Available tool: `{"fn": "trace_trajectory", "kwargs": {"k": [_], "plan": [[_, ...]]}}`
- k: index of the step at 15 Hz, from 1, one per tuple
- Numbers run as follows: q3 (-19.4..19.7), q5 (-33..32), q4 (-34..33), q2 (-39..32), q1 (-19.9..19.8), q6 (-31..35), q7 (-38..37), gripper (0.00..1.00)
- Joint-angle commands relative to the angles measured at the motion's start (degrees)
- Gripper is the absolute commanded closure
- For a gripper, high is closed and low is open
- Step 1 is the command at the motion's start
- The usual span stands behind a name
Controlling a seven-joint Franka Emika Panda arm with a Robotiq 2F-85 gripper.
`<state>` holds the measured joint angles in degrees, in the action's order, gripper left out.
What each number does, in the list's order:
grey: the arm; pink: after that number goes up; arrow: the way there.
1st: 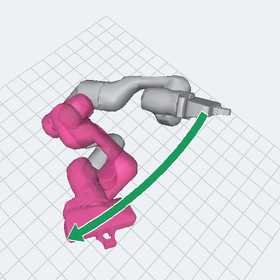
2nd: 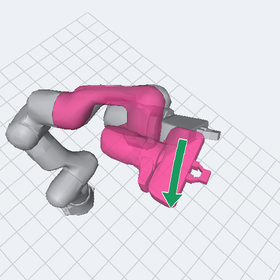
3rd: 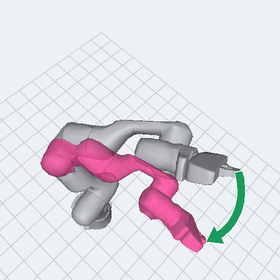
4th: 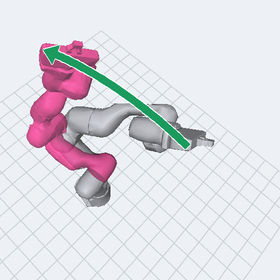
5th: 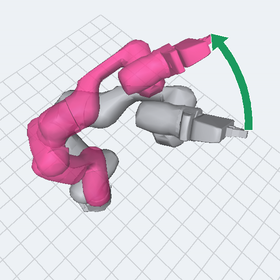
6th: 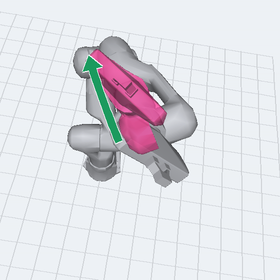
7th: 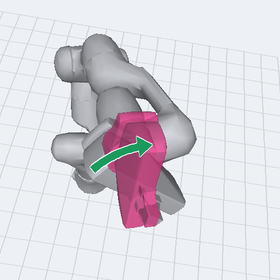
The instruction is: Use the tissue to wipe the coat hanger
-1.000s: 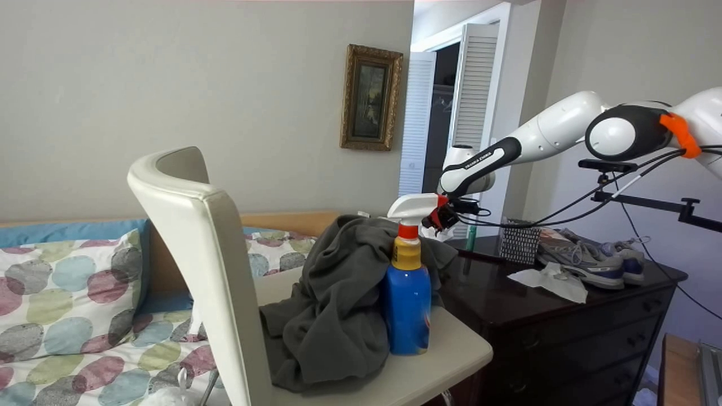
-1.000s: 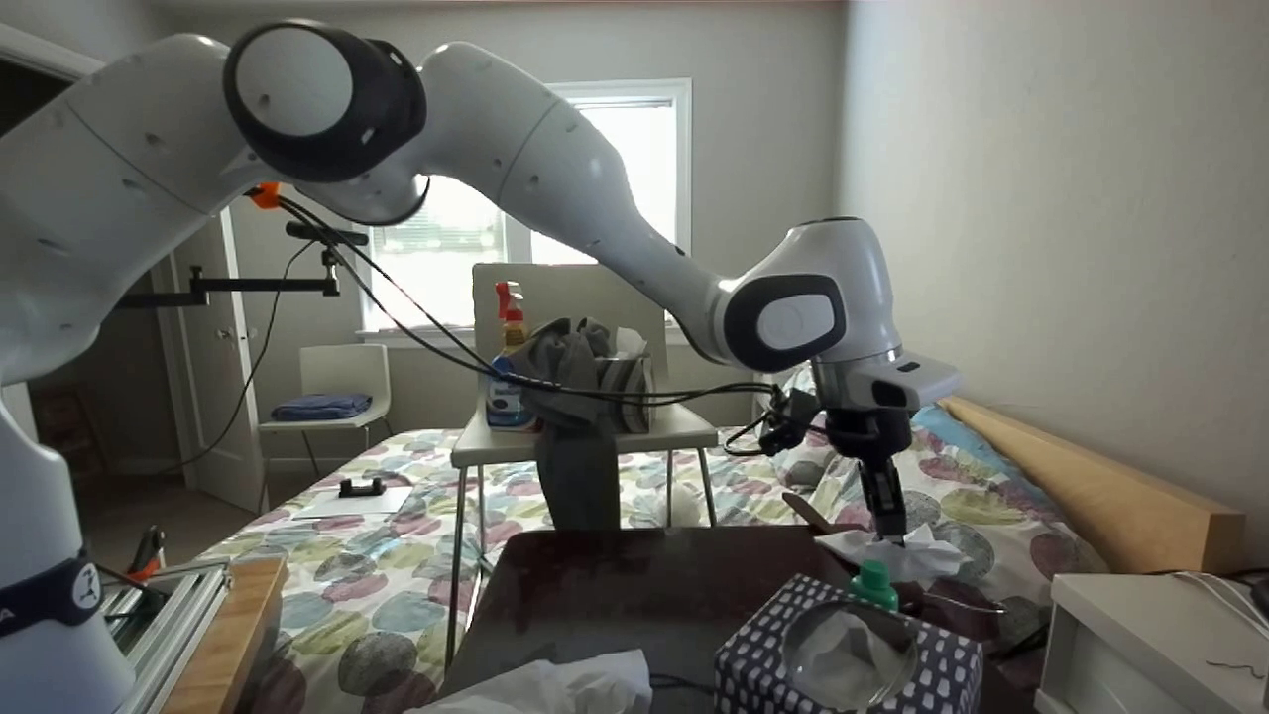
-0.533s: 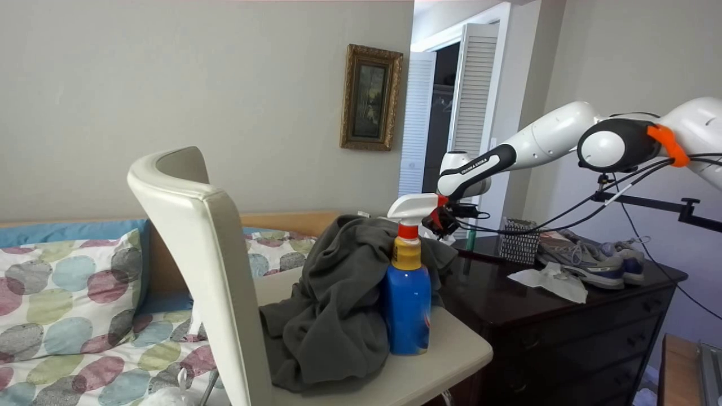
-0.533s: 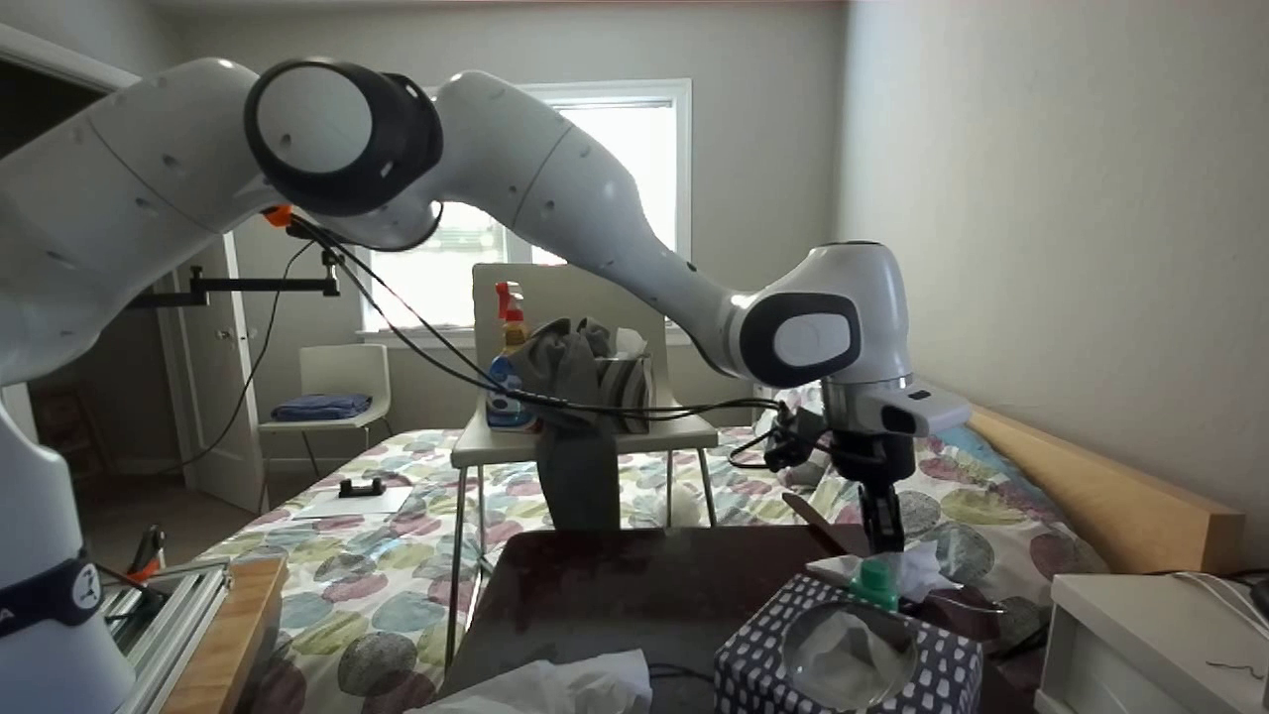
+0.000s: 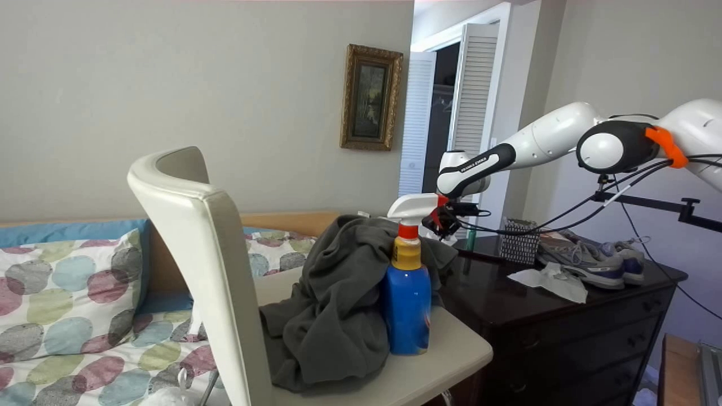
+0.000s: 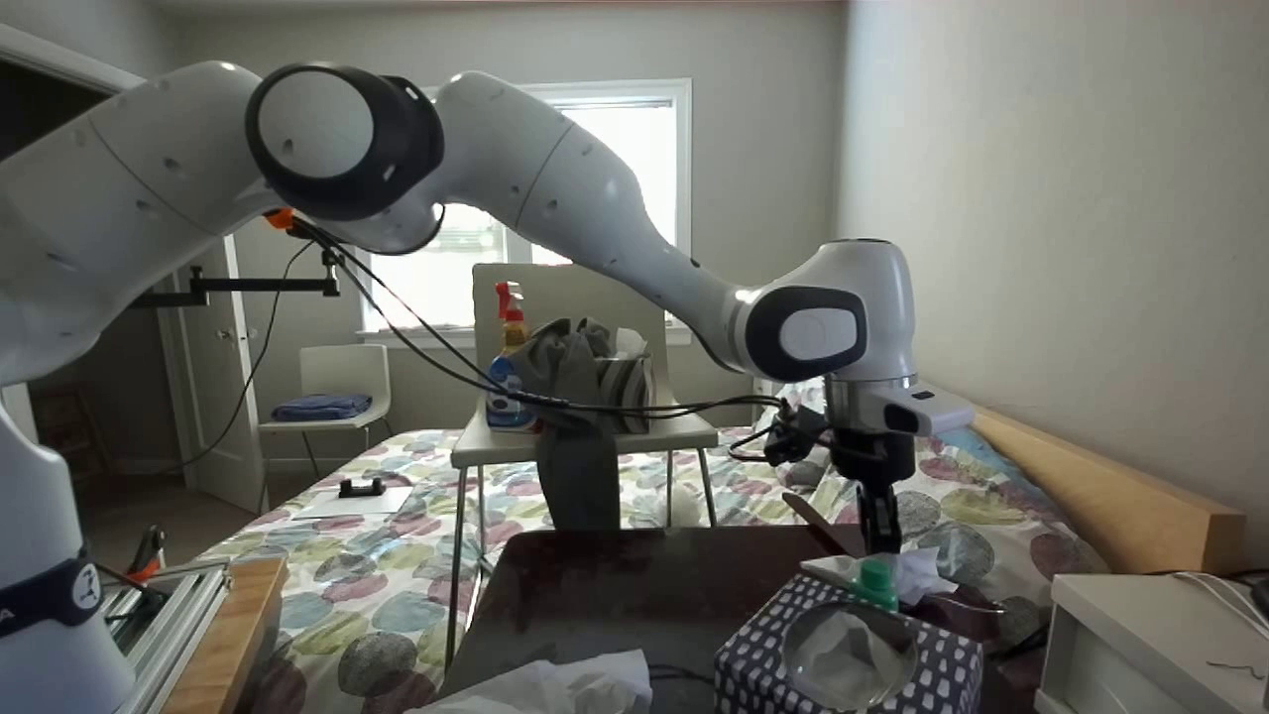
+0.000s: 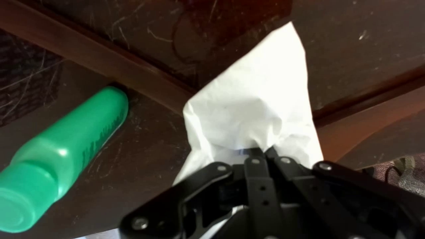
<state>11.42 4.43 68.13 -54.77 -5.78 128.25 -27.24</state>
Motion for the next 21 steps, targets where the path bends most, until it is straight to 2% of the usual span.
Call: {"fn": "trace_trajectory", "kwargs": {"k": [1,7,14,17,21], "plan": [[-0.5,0.7,-0.6,-0.8,-1.2,-1.3,-0.3,0.99],[-1.2,0.6,2.0,0.7,-1.9,0.0,2.5,0.99],[-3.6,0.6,4.4,2.5,-3.0,-3.3,10.8,0.99],[-3.7,0.4,4.8,3.2,-3.3,-7.5,12.3,0.99],[-3.1,0.2,6.6,4.1,-3.6,-7.3,13.1,0.99]]}}
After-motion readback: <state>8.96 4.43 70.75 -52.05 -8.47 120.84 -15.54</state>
